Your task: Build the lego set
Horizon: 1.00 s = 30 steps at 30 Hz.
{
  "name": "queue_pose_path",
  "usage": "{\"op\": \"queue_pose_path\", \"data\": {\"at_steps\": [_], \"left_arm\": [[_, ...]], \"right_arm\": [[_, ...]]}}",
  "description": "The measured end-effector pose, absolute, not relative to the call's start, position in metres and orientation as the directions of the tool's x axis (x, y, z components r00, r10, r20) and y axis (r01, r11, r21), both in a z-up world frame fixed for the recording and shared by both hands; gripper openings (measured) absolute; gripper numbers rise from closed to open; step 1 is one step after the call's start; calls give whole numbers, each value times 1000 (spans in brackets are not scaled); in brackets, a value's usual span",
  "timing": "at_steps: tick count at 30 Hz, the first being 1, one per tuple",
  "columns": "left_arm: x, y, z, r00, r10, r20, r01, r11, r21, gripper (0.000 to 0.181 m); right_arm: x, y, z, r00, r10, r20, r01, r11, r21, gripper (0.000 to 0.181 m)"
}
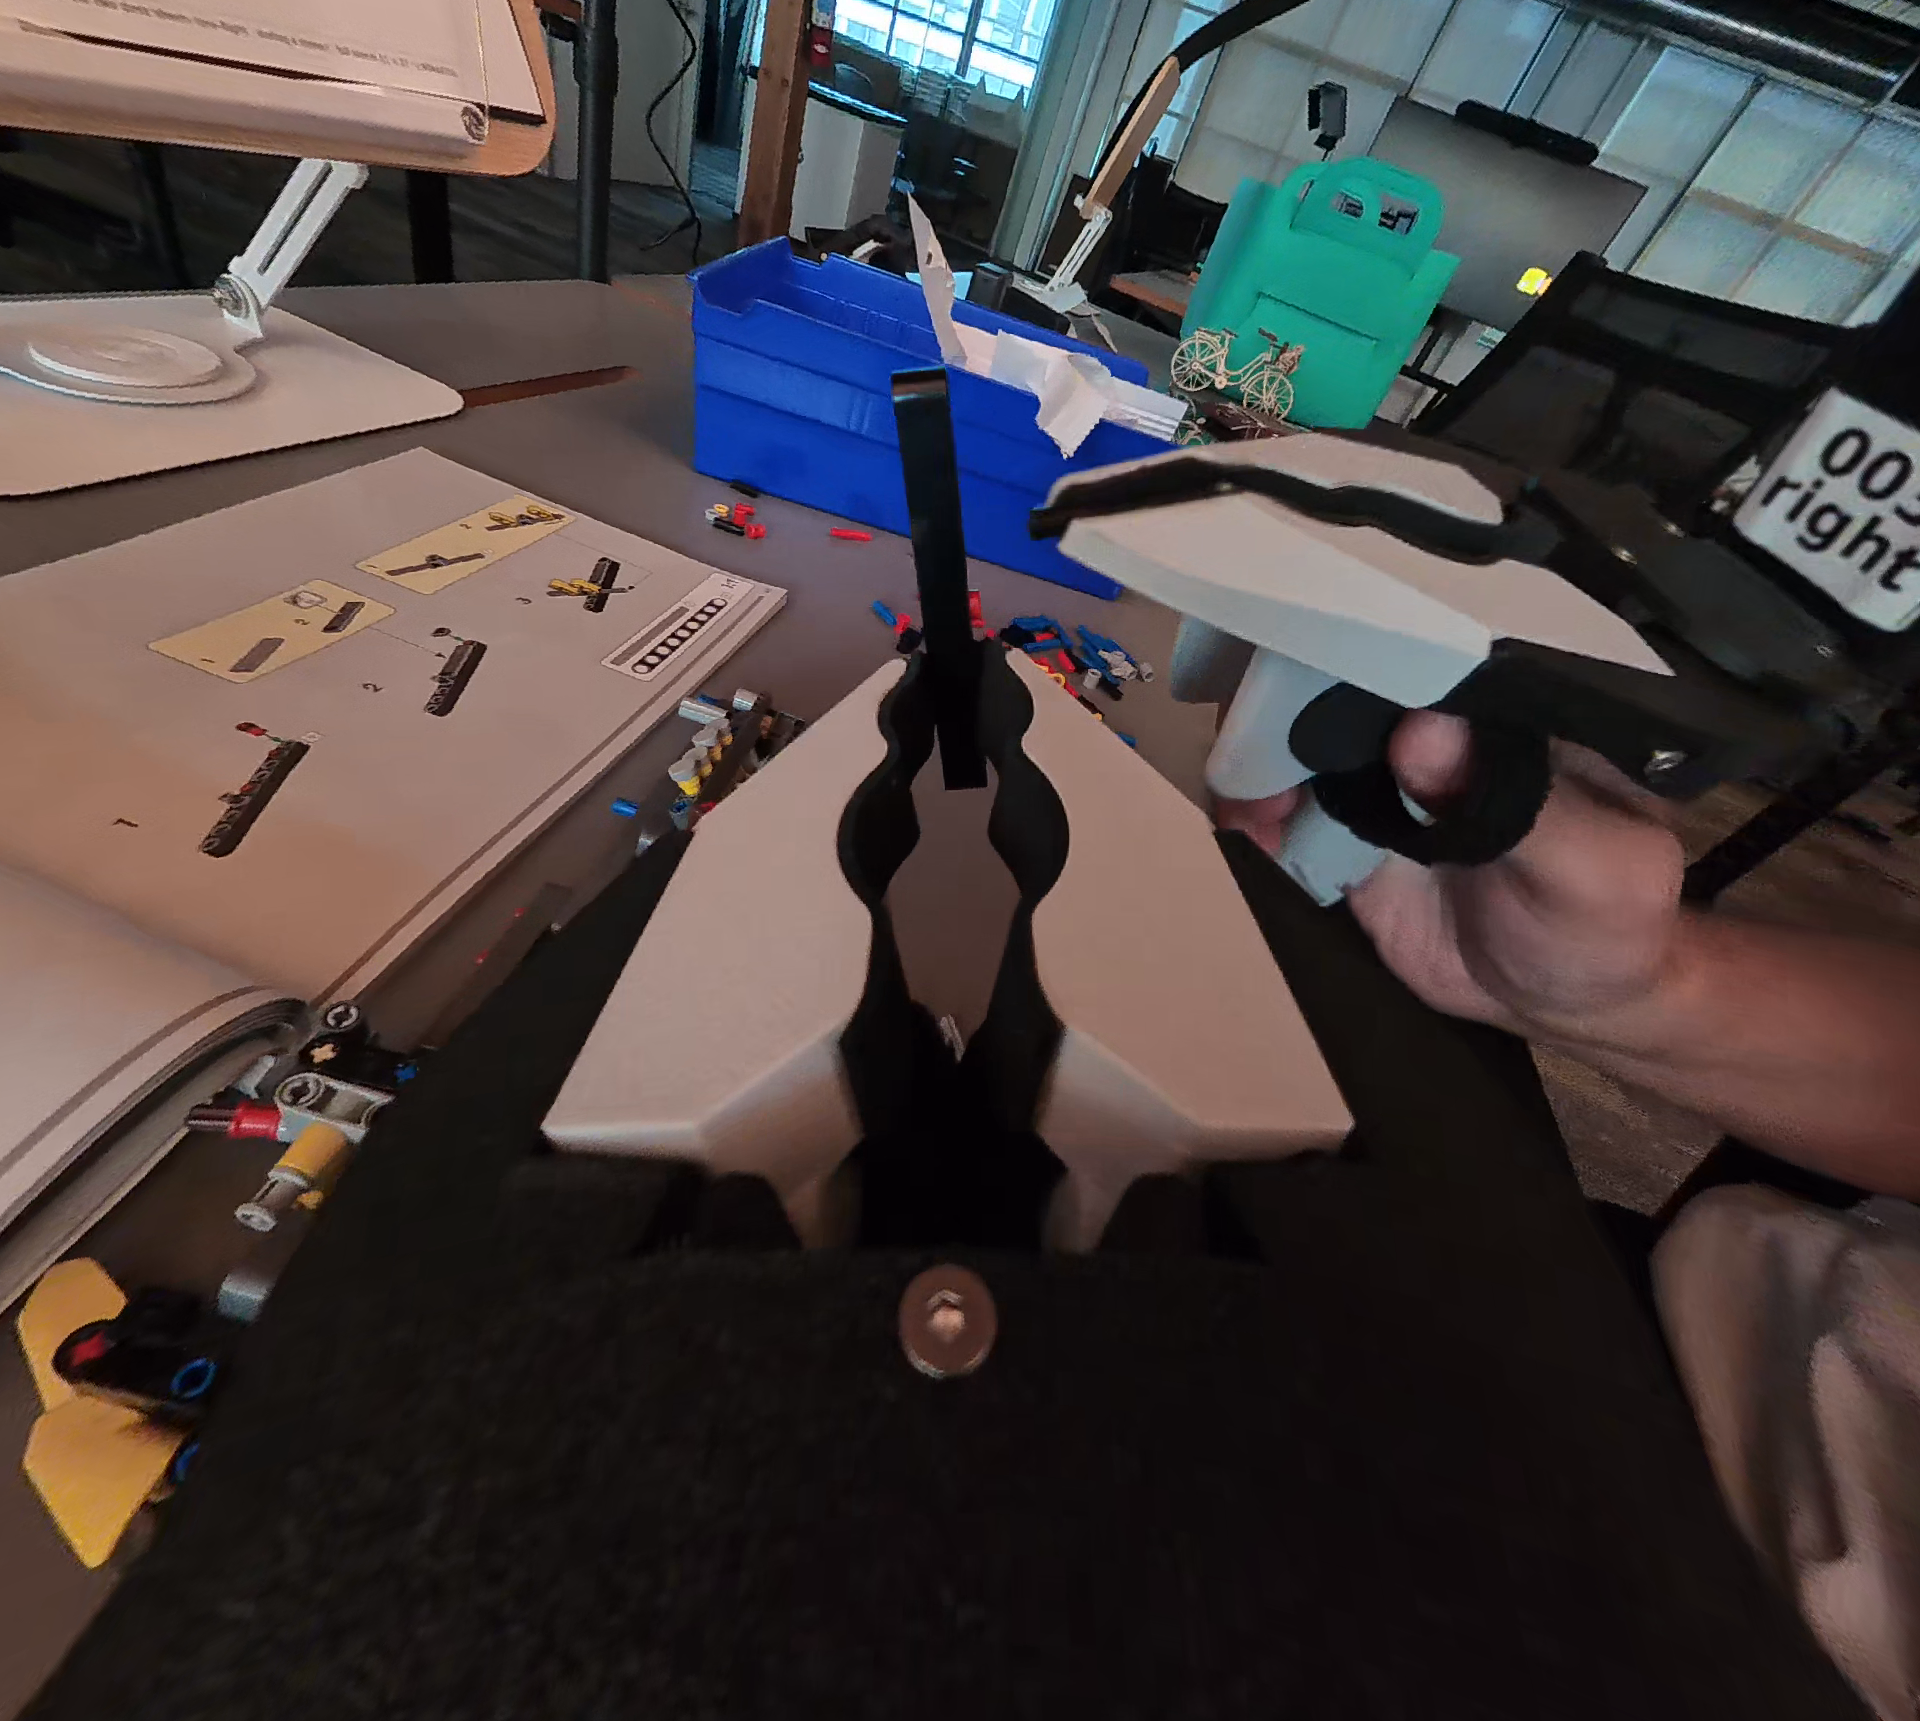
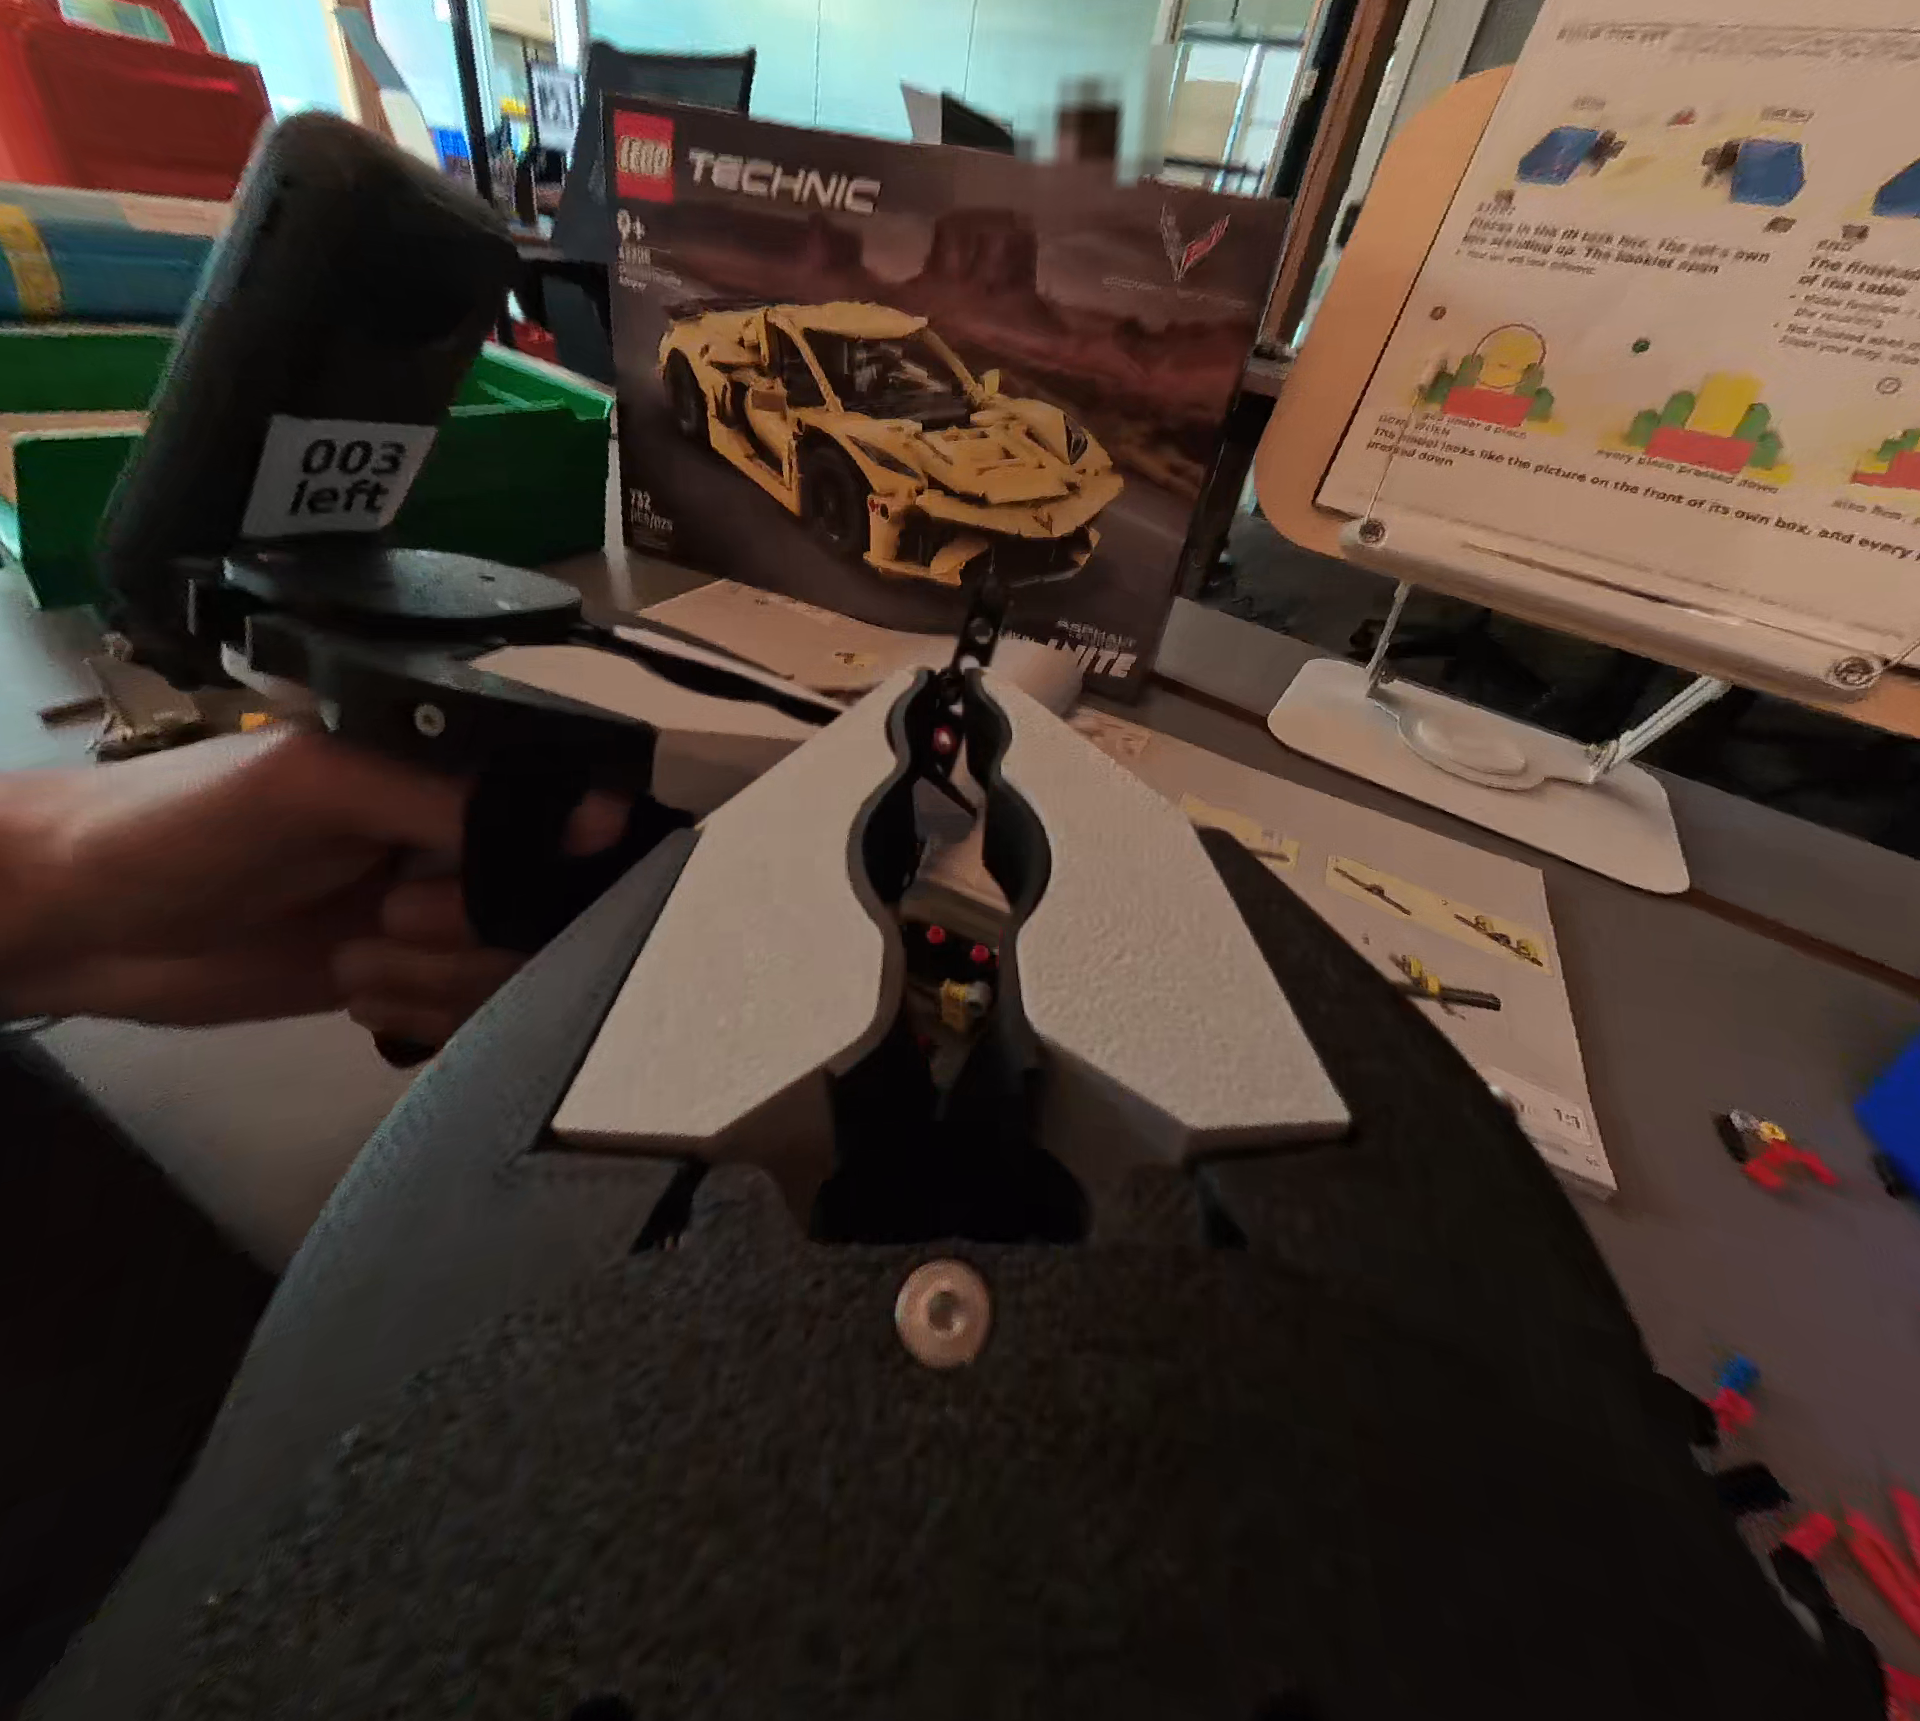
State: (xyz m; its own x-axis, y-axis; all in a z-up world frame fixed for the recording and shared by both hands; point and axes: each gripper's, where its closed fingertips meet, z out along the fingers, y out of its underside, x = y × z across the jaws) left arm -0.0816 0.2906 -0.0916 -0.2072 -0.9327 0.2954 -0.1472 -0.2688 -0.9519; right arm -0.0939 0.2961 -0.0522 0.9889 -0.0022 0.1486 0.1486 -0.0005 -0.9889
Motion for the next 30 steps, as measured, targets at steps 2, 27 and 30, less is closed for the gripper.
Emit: {"op": "queue_pose_path", "data": {"at_steps": [2,27,30], "left_arm": [[-81,292,-92,-202,-936,289,-148,-263,-953,6],[-79,306,-106,-57,-998,26,-188,-15,-982,6],[-78,307,-107,-45,-999,0,-197,9,-980,6]], "right_arm": [[-94,298,-48,987,-10,161,162,17,-987,4],[-88,309,-73,997,4,83,83,-64,-994,4],[-87,310,-77,997,5,83,83,-80,-993,4]]}}
